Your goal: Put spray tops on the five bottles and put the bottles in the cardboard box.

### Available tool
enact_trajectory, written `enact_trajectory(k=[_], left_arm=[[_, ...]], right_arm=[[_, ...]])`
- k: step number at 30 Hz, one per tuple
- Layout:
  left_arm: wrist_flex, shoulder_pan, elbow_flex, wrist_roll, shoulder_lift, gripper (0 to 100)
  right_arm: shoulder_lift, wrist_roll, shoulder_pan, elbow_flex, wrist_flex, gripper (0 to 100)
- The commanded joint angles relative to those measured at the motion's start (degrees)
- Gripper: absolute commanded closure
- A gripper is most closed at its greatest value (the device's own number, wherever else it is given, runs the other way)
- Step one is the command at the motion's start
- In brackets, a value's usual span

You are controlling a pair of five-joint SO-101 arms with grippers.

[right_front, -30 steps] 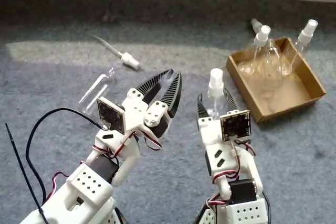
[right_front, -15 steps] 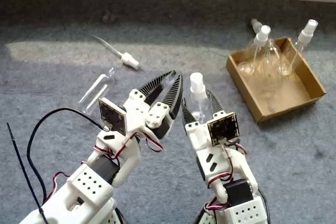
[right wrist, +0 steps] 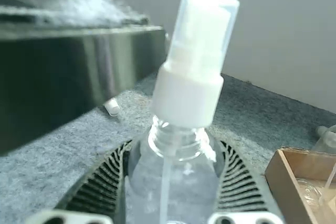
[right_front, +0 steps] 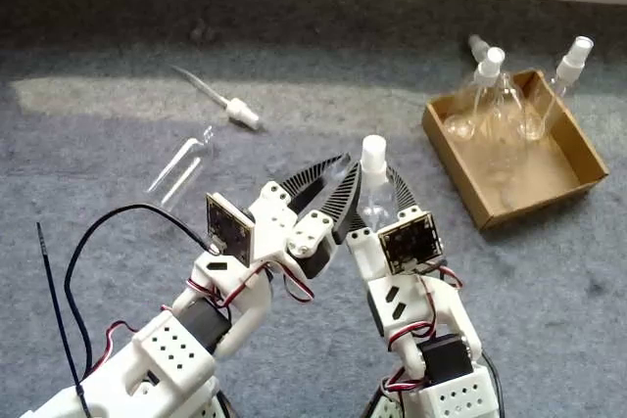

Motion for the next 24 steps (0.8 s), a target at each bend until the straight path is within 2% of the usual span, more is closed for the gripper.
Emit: enact_trajectory(k=[1, 13, 19, 24], left_arm=[[-1.2, 1.2, 0.8, -0.2, -1.2, 99], [-1.2, 2.2, 1.3, -0.5, -1.2, 99], [-1.5, 4.5, 2.4, -8.0, -1.2, 99], [-1.6, 5.4, 3.0, -8.7, -1.3, 99]], right_arm=[[-0.7, 0.8, -0.6, 5.9, -1.5, 91.6], [-0.7, 0.8, -0.4, 5.5, -1.3, 91.6], [-0.7, 0.8, 0.3, 5.6, -1.3, 91.6], [-0.7, 0.8, 2.1, 5.9, -1.5, 91.6]])
